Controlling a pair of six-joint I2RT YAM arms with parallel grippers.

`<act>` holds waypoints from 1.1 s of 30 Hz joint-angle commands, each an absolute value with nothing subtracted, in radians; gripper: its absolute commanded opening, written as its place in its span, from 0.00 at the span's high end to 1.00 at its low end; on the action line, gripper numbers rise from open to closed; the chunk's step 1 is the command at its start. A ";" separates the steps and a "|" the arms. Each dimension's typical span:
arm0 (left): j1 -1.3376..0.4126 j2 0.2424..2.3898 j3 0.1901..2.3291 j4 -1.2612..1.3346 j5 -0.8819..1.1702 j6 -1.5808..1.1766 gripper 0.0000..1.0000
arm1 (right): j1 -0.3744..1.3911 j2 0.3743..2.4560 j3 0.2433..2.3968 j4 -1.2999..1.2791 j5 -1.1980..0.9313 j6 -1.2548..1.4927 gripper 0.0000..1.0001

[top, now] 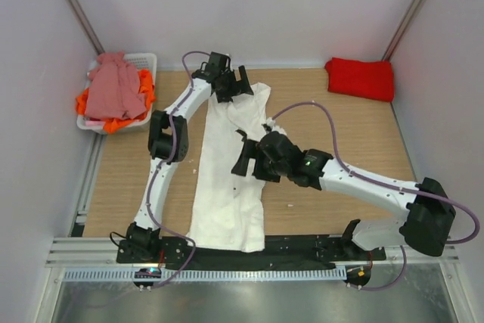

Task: Fold and stack the t-shirts
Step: Fold the tshirt

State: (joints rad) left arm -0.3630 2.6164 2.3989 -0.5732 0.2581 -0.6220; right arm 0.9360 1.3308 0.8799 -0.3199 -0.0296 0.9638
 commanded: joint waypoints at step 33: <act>-0.290 1.431 1.258 0.031 0.041 -0.426 0.00 | 0.371 2.393 2.015 -0.385 -0.029 0.552 0.41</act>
State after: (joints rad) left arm -0.2932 1.4391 1.2465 -0.0898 0.0654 -0.4541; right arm 0.3801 2.3638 1.9263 -0.4137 0.0280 0.5682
